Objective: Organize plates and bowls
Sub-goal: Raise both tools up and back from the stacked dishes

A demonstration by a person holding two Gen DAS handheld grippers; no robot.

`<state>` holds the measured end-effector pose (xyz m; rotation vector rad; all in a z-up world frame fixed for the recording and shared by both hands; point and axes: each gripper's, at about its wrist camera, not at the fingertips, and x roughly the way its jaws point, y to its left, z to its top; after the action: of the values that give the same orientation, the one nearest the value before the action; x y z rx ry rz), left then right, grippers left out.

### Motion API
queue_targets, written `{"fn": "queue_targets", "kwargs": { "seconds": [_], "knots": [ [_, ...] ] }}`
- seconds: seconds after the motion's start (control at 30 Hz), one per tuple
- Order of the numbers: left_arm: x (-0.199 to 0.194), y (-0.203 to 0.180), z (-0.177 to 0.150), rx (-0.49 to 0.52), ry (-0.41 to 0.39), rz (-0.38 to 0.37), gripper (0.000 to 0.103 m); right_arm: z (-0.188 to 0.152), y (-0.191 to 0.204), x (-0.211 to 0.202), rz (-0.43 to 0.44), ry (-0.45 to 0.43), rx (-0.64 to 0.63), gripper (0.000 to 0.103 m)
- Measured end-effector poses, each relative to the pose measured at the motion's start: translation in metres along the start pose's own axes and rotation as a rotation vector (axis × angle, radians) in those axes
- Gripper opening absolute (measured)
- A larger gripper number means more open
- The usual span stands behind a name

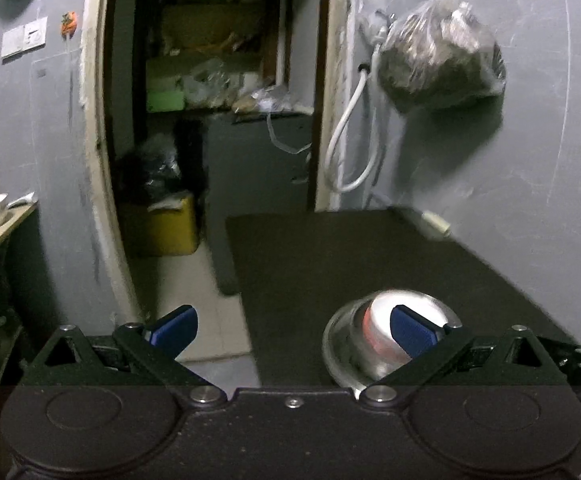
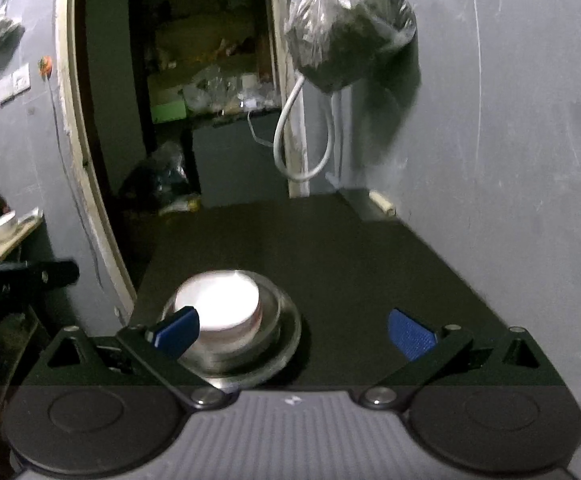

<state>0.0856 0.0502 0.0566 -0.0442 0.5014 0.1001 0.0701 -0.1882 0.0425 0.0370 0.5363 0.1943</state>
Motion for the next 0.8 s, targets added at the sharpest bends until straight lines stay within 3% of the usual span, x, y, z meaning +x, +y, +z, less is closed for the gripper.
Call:
{"fn": "queue_targets", "kwargs": {
  "seconds": [0.13,0.47,0.8],
  "knots": [
    [-0.011,0.004,-0.011,0.008,-0.021,-0.022,0.102,-0.001,0.000,-0.017,-0.005,-0.063,0.009,0.103],
    [-0.020,-0.001,-0.027,-0.016,0.008,-0.024,0.102,-0.009,-0.004,-0.034,-0.047,-0.068,-0.035,0.103],
    [-0.040,-0.018,-0.031,-0.082,0.013,-0.027,0.102,-0.017,-0.033,-0.044,0.031,-0.046,0.011,0.103]
  ]
}}
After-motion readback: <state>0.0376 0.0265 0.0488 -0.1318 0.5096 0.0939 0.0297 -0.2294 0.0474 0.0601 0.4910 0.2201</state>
